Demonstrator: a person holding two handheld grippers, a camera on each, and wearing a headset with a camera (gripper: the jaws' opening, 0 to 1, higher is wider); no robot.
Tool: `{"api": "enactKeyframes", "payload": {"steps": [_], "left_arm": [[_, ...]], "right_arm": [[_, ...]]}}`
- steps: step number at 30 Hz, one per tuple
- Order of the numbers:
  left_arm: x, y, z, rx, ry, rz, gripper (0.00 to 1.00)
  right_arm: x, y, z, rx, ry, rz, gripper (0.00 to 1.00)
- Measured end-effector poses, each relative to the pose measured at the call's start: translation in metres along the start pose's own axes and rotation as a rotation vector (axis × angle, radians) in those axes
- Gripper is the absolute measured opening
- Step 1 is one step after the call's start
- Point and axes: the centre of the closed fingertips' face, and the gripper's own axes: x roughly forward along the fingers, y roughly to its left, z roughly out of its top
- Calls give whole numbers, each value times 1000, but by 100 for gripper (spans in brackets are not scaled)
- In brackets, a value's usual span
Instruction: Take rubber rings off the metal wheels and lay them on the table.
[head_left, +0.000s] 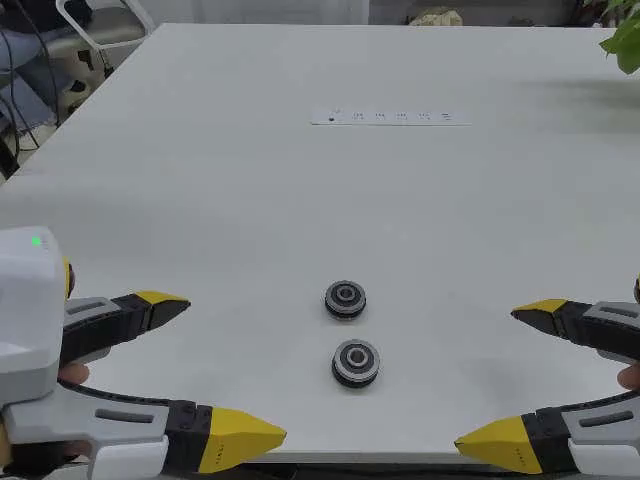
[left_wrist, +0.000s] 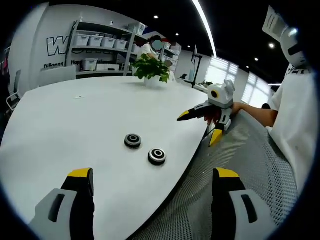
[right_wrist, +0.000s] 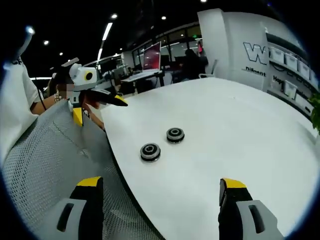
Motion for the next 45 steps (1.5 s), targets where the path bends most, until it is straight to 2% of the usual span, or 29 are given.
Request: {"api": "enactKeyframes", "payload": {"steps": [12,45], "left_arm": [[0,1,3,-1,-21,7,99],[1,0,-2,27,17,3,99]], "right_arm": [[0,0,-2,1,6,4,96],[2,2,-12,-33,62,20,94]]}}
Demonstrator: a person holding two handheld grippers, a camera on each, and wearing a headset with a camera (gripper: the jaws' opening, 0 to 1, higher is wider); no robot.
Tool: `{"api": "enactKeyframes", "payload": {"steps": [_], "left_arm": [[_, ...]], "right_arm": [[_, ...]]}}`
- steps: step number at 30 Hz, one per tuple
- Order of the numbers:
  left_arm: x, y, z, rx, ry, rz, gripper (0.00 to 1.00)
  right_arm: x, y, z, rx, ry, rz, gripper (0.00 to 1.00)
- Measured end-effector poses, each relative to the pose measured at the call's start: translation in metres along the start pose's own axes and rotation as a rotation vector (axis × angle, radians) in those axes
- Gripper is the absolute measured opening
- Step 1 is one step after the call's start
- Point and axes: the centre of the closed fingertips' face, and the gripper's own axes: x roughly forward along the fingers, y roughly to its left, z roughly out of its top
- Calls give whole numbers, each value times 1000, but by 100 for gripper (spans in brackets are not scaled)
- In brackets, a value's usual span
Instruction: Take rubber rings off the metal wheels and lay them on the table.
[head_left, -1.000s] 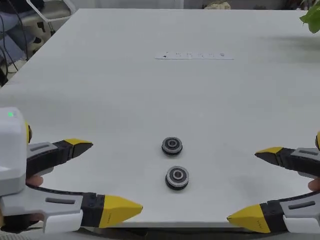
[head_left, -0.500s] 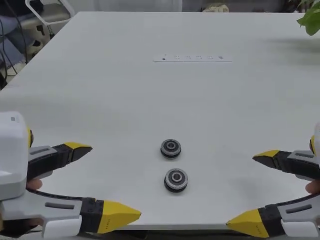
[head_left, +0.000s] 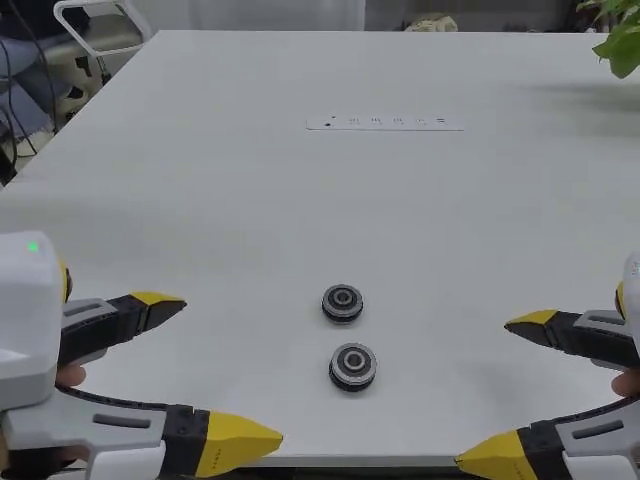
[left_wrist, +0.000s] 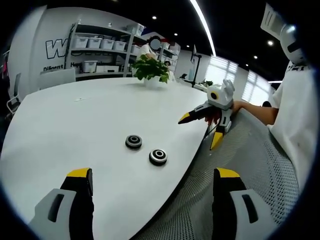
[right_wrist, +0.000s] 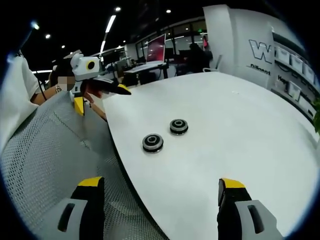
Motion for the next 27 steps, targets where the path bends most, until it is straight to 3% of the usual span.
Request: {"api": "enactKeyframes", "payload": {"steps": [27], "left_arm": [[1,-4,-2,6,13,-24,99]], "right_arm": [[-1,1,4,-10,-7,-12,91]]}}
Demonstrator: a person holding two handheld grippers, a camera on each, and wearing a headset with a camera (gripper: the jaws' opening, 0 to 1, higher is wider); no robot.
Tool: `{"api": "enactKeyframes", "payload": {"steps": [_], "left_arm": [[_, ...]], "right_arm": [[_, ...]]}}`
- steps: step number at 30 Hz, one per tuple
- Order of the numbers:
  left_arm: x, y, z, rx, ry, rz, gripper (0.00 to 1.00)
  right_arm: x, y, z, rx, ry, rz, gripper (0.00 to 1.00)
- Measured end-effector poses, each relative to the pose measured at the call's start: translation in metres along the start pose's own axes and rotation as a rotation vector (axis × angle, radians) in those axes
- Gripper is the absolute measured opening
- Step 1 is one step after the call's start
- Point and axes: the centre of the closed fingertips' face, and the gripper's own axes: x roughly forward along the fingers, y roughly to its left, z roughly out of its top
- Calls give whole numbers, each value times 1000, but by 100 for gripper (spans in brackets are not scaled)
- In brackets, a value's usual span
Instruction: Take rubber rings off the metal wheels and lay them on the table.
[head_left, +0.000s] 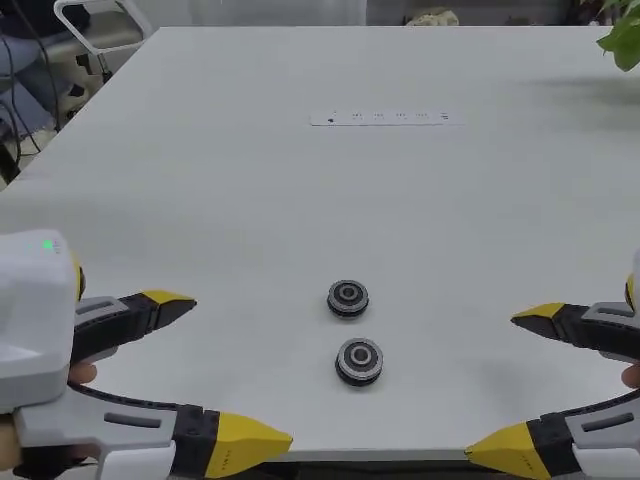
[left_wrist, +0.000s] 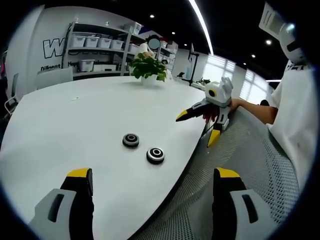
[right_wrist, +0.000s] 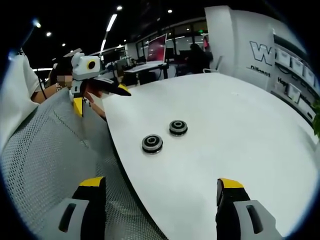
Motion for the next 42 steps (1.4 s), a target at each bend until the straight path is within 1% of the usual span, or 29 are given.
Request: {"api": "enactKeyframes", "payload": {"steps": [4,9,12,16,18,20,23,25,28,29,31,32,33,35,38,40,42], "left_arm": [[1,-3,-1,9,10,-14,99],[1,-4,2,12,-1,-23,99],[2,-6,1,56,20,-32,99],[1,-7,2,78,28,-32,99],[0,-4,4,86,30,-21,99],[-3,-4,9,94,22,-20,99],[-5,-4,21,109,4,-22,99],[-6,-2,30,131,-5,-13,99],[-5,2,39,152,-14,-2,99],[-5,4,41,159,-13,3,99],[-2,7,44,182,-1,12,99],[-1,8,47,195,1,12,99],[0,8,48,198,1,12,99],[3,7,58,227,-2,4,99],[8,8,68,260,-7,6,99],[13,10,76,277,-14,12,99],[17,10,83,288,-22,8,99]], "right_arm": [[-2,-4,3,11,-18,-16,92],[-6,-7,10,5,-36,-27,92],[-10,-11,16,4,-58,-40,92],[-14,-16,24,-10,-61,-49,91],[-17,-21,32,-30,-68,-59,90],[-20,-24,41,-39,-83,-59,90],[-23,-28,53,-53,-102,-61,89],[-24,-32,62,-64,-117,-65,89],[-25,-36,77,-75,-147,-70,89],[-25,-38,84,-88,-159,-73,89],[-25,-39,92,-102,-170,-71,88],[-24,-40,98,-113,-174,-71,88],[-23,-41,100,-118,-175,-70,88],[-20,-40,112,-140,-193,-61,88],[-13,-35,126,-169,-220,-36,86],[-7,-34,133,-192,-217,-29,84],[-1,-37,138,-217,-200,-38,80]]}}
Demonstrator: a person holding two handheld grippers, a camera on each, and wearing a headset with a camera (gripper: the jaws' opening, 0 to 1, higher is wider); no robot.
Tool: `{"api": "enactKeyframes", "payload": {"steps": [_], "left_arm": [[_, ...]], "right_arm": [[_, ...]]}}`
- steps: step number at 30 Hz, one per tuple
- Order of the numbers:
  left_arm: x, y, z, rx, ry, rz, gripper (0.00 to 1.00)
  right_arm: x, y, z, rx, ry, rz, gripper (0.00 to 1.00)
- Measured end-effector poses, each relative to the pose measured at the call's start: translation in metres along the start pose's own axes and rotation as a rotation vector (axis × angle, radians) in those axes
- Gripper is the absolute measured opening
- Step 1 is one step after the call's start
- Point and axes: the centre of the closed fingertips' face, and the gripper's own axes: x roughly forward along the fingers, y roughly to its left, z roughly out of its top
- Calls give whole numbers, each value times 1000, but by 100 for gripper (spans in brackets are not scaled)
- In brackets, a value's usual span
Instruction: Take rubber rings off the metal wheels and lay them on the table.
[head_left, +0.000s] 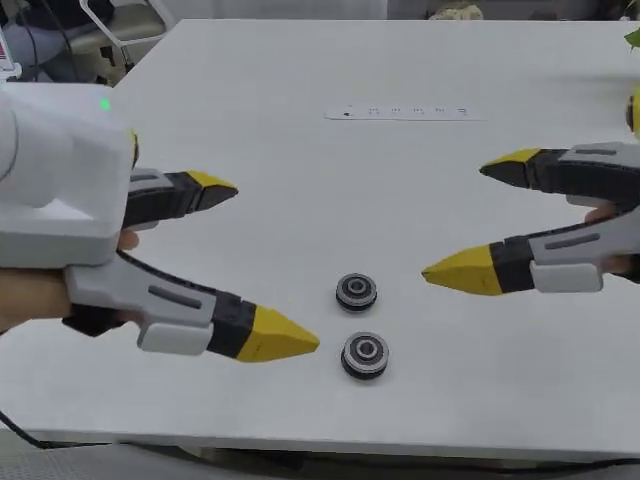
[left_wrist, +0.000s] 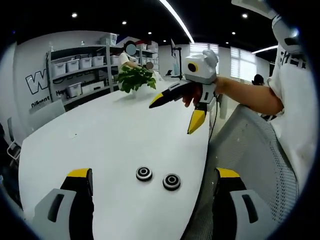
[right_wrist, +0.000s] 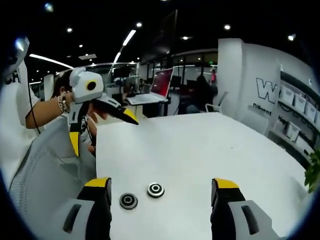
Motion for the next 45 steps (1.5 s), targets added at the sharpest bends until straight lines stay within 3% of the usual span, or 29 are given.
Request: {"api": "enactKeyframes", "payload": {"steps": [4,8,14,15,17,21,22,24,26,28,29,30,31,33,37,40,42,45], "left_arm": [[11,1,14,34,-26,-23,99],[23,3,24,71,-50,-41,98],[47,4,29,89,-94,-65,88],[51,3,30,91,-105,-71,87],[62,1,30,91,-125,-86,84],[79,-4,22,133,-145,-94,72],[80,-6,21,123,-158,-103,69],[83,-13,15,50,-184,-137,61],[84,-16,4,18,-171,-149,57],[85,-18,-15,66,-97,-146,53],[85,-22,-23,98,-75,-169,51],[86,-25,-24,81,-84,-179,50],[86,-29,-28,19,-84,-208,48],[88,-30,-34,-14,-63,-226,46],[92,-30,-43,13,-41,-233,39],[93,-36,-52,-14,-11,-255,37],[94,-42,-63,5,36,-279,36],[96,-47,-65,5,37,-297,32]], "right_arm": [[13,-1,8,-48,-3,20,77],[25,-3,13,-55,-70,22,68],[42,15,-12,-31,-82,110,61],[44,19,-17,-32,-69,130,58],[46,26,-36,-77,15,166,51],[52,33,-52,-75,48,182,44],[52,35,-56,-71,54,192,42],[53,40,-66,-60,74,216,39],[53,41,-77,-51,101,226,36],[53,44,-83,-29,115,240,33],[53,44,-86,-18,115,249,33],[53,45,-88,-12,118,253,32],[53,47,-91,-8,124,258,32],[54,50,-99,-2,151,269,30],[55,57,-108,-5,180,297,27],[57,61,-108,-11,186,309,27],[57,64,-109,-13,194,321,27],[57,69,-112,-23,209,339,27]]}}
